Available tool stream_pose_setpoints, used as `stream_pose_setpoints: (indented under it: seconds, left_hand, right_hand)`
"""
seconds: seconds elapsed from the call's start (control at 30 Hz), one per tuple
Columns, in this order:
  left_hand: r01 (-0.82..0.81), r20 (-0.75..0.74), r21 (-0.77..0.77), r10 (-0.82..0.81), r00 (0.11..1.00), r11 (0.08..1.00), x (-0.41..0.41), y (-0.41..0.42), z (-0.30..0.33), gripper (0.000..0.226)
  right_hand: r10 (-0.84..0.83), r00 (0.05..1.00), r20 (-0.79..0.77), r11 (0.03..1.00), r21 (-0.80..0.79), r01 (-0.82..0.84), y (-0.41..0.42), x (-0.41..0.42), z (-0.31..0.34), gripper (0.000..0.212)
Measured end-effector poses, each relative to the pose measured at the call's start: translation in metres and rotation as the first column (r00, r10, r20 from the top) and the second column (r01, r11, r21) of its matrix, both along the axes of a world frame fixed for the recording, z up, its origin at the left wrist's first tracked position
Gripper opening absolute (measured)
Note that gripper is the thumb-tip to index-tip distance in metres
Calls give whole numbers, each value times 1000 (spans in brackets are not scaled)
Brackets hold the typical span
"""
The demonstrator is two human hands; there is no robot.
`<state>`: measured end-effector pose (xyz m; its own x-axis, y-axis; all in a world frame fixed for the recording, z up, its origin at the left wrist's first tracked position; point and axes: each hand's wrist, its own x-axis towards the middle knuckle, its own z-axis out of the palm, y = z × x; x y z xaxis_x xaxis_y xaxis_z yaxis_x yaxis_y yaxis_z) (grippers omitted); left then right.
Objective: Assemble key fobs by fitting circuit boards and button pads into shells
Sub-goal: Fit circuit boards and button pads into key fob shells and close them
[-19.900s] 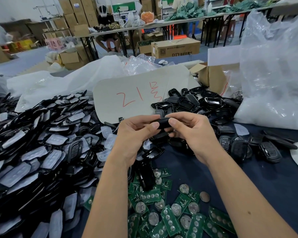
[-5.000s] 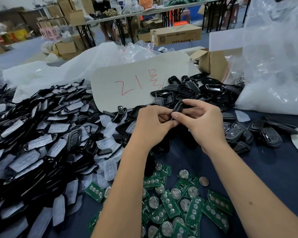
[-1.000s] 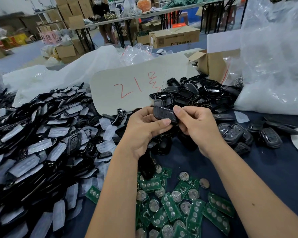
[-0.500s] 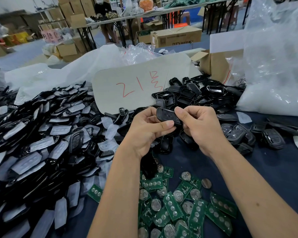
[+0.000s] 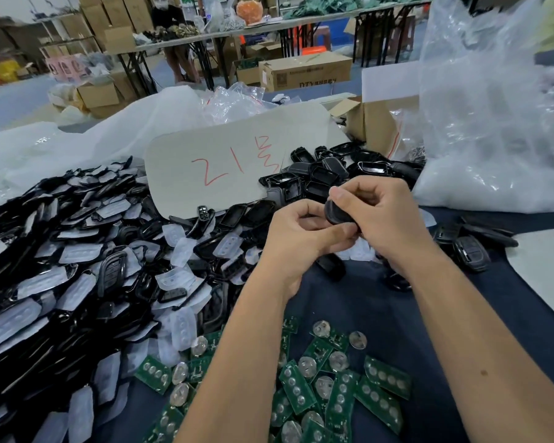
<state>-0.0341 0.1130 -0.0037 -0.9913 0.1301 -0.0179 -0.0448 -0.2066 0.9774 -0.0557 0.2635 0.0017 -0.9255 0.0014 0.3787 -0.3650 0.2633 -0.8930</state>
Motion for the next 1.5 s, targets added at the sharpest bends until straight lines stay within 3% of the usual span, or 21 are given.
stream_pose_setpoints:
  seconds: [0.17,0.27,0.47,0.53,0.67,0.77,0.83,0.9,1.0,1.07,1.13,1.23,1.33,1.5]
  left_hand:
    - [72,-47,-223,-84,995,972,3,16,4,12]
    - [63,-65,-254,-82,994,965,2,12,7,8]
    - [-69,-113,-401,25,993,914,-7,-18,7,6]
    - [-104,-165,-534,17,986,839,-8,-30,5,12]
    - [-48,-216,-829,-239,947,557,-9,-39,4,34]
    - [-45,-207,-904,-343,916,426,-7,-25,0,41]
    - [-91,-238,-922,-367,899,376,-8,-18,-4,36]
    - [-142,-271,-924,-344,899,356,-11,-19,-4,31]
    - [-263,-373,-878,-227,900,400,-15,-31,-5,30]
    - [-345,-434,-788,-63,899,509,-17,-40,-5,31]
    - [-401,-449,-684,81,890,610,-17,-49,-3,29]
    - [-415,-385,-554,219,896,722,-15,-60,0,24]
    - [-437,-348,-531,283,894,726,-13,-69,0,11]
    - [-443,-253,-495,364,897,748,-16,-76,0,30]
  right_hand:
    - [-138,982,129,936,341,86,51,-1,9,27]
    - [-235,952,198,864,491,111,75,2,11,28]
    - [-339,922,187,790,589,171,78,2,13,18]
    - [-364,919,150,780,588,213,71,-1,15,15]
    - [-397,917,-26,791,498,357,46,-3,23,16]
    - [-261,965,-37,848,470,247,25,-4,29,17]
    - [-138,986,95,848,526,68,18,-5,35,20]
    - [-22,951,309,783,597,-176,14,-5,41,25]
    - [82,797,599,645,578,-501,7,3,41,22]
    - [111,684,721,560,524,-642,-5,13,39,13]
    - [91,621,778,447,525,-724,-21,25,35,23]
    - [22,628,778,322,589,-741,-47,38,35,43]
    - [20,664,747,202,648,-735,-64,45,38,42]
    - [29,660,751,209,641,-739,-63,48,42,32]
